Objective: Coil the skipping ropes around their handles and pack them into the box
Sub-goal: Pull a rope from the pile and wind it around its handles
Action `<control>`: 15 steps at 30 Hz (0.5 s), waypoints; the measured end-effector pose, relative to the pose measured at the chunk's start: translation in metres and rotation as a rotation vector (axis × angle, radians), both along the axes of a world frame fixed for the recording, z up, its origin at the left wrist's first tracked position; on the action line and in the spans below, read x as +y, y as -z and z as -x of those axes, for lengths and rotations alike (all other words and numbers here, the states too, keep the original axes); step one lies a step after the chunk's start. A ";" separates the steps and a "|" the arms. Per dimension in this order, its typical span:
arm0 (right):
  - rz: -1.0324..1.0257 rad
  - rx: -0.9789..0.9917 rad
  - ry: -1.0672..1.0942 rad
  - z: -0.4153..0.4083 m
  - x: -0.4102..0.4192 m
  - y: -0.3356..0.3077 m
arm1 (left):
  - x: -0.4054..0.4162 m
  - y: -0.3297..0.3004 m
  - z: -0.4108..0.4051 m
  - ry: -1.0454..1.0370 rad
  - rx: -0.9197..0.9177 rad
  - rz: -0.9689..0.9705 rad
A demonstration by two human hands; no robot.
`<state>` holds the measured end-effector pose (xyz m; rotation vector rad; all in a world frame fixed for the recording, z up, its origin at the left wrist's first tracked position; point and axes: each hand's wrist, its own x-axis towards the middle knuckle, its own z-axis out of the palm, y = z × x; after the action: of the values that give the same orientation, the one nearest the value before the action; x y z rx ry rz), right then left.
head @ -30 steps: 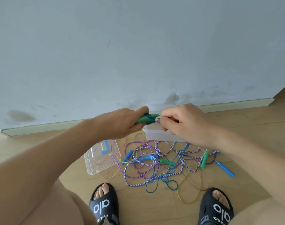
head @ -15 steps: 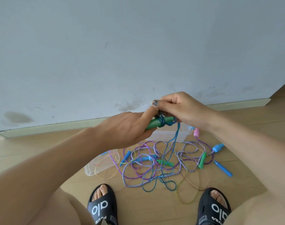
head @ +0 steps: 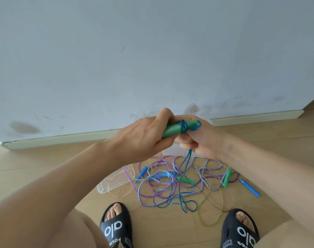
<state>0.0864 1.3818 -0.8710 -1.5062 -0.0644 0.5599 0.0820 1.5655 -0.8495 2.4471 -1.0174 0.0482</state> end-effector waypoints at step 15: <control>0.613 -0.281 0.186 0.035 0.025 0.019 | 0.008 0.028 -0.036 -0.242 0.016 -0.375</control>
<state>0.0516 1.4064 -0.8902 -2.1564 0.0346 0.2162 0.1178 1.5732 -0.8777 2.8961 -0.7731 -0.0898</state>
